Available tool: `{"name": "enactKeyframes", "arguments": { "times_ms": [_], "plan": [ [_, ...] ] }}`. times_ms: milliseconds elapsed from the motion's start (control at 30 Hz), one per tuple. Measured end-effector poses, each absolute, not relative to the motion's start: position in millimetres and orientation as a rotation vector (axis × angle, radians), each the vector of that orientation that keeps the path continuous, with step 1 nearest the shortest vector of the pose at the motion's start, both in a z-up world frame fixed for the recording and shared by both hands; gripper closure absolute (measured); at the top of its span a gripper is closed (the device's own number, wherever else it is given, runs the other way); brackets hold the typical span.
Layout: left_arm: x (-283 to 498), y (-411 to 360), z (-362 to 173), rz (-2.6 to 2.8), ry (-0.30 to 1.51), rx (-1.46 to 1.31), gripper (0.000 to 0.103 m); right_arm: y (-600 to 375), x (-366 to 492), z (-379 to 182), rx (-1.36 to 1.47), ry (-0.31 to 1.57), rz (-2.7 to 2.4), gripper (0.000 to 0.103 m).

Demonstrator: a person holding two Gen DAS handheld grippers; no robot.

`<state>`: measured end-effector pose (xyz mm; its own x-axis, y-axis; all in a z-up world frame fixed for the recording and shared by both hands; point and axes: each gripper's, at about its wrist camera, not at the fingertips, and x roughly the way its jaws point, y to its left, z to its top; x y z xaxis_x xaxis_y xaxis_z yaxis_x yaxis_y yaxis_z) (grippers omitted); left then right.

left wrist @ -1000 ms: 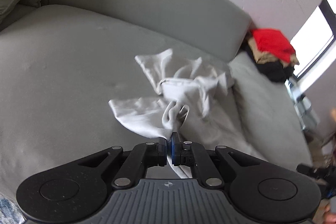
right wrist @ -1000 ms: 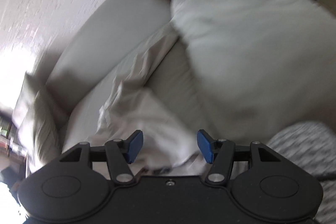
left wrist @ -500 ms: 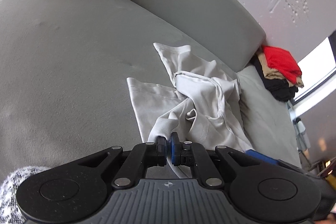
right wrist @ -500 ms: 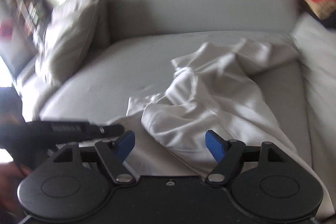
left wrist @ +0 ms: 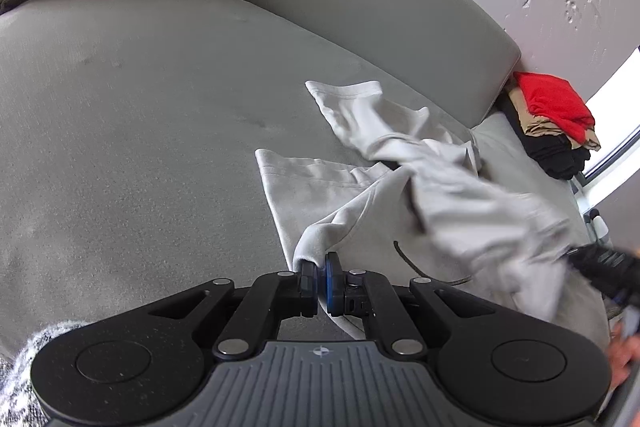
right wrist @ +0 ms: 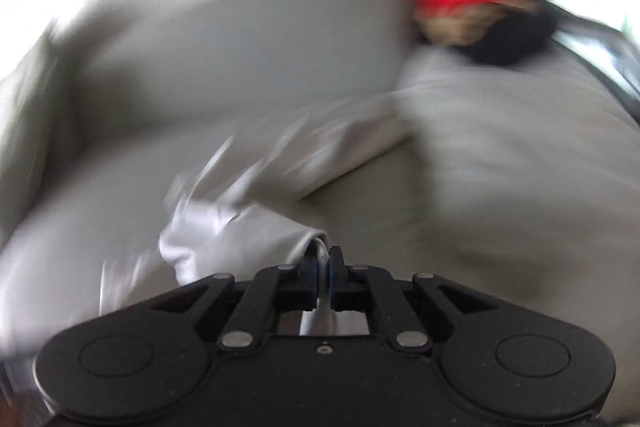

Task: Fold clothes
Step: 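Grasp a shirt edge with the left gripper while the right gripper holds another edge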

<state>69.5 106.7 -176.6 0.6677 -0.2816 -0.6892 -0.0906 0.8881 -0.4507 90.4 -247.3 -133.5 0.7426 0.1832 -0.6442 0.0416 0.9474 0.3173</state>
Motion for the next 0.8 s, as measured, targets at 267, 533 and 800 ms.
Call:
{"name": "enactKeyframes", "arguments": {
  "times_ms": [267, 533, 800],
  "plan": [
    [66.6, 96.1, -174.5, -0.1, 0.849, -0.4, 0.099, -403.7, 92.2, -156.5, 0.605, 0.816, -0.224, 0.096],
    [65.5, 98.3, -176.0, -0.101, 0.874, -0.435, 0.098, -395.8, 50.5, -143.5, 0.634, 0.86, -0.088, 0.05],
    [63.7, 102.2, -176.2, -0.155, 0.88, -0.492, 0.091, -339.4, 63.3, -154.9, 0.381, 1.016, 0.106, 0.061]
  ]
}}
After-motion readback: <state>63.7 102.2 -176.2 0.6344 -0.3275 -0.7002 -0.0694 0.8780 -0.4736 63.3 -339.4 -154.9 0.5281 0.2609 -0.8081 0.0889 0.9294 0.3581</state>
